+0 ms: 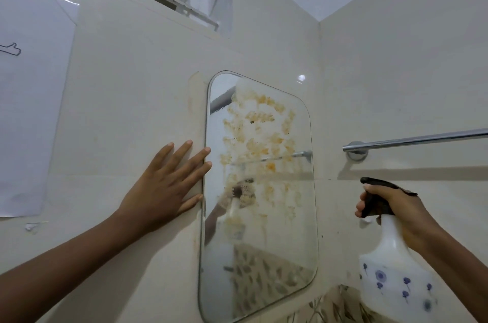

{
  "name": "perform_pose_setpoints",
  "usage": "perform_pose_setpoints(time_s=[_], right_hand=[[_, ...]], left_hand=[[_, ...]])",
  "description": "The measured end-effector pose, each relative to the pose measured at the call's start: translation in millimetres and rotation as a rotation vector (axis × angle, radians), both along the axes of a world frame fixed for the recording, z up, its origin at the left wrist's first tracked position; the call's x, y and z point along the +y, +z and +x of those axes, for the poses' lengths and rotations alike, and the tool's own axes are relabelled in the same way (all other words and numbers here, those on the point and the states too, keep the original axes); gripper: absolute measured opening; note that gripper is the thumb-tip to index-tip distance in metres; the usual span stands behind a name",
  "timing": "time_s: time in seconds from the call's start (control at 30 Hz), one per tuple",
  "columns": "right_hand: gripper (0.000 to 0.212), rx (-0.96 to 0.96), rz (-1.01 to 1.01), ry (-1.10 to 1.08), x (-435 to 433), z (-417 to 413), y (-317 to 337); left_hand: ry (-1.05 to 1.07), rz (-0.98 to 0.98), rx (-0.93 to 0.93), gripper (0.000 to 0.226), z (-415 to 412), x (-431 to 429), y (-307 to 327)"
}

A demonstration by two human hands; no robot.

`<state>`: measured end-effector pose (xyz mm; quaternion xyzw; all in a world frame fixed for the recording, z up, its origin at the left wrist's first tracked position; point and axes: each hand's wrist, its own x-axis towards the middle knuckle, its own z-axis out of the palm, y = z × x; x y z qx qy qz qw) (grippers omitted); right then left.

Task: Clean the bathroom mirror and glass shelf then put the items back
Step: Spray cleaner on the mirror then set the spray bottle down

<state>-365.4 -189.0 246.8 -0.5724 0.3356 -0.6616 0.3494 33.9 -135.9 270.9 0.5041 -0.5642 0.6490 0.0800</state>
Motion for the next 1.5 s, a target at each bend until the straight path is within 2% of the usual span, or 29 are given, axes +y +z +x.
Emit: perform_pose_setpoints(time_s=[0.1,0.2,0.3,0.47,0.57,0.67,0.87,1.0,1.1,1.27,1.37,1.5], right_hand=[[0.019,-0.032,0.027,-0.043,-7.6,-6.5,-7.4],[0.018,0.108,-0.022,-0.005,-4.0,-4.6,-14.5],[0.028,0.276,-0.095,0.146,8.2,5.3,-18.8],[0.044,0.395,-0.118,0.264,24.6,19.6,-27.7],[0.036,0.426,-0.072,0.29,22.9,22.1,-34.3],[0.028,0.37,-0.025,0.21,11.8,16.9,-40.9],[0.016,0.125,0.071,-0.044,-20.1,-8.1,-56.8],[0.016,-0.01,0.085,-0.102,-30.8,-16.4,-66.0],[0.021,0.096,0.08,-0.03,-28.1,-17.0,-72.6],[0.033,0.361,0.035,0.3,-9.6,-1.9,-80.5],[0.043,0.383,0.045,0.383,-7.6,4.2,-89.6],[0.037,0.38,0.049,0.337,-11.2,7.3,-98.2]], left_hand=[[0.001,-0.005,-0.004,0.063,-0.2,0.7,-1.0],[0.0,-0.002,0.002,0.063,-0.5,0.8,-0.9],[-0.002,0.001,-0.002,0.063,-0.3,0.8,-0.3],[-0.002,-0.005,-0.007,0.062,-0.1,0.8,-0.5],[0.006,-0.008,-0.015,0.062,1.2,0.2,-0.1],[0.0,-0.01,-0.021,0.059,0.9,0.3,0.1],[-0.013,-0.01,-0.018,0.059,-0.2,0.5,-0.4],[-0.018,-0.016,-0.022,0.058,0.0,0.5,-0.3],[-0.016,-0.02,-0.022,0.058,0.6,-0.1,-0.3],[-0.016,-0.029,-0.03,0.058,-0.2,0.2,-0.6],[-0.006,-0.032,-0.032,0.058,0.2,0.1,-0.8],[-0.003,-0.034,-0.034,0.058,0.4,-0.3,-0.9]])
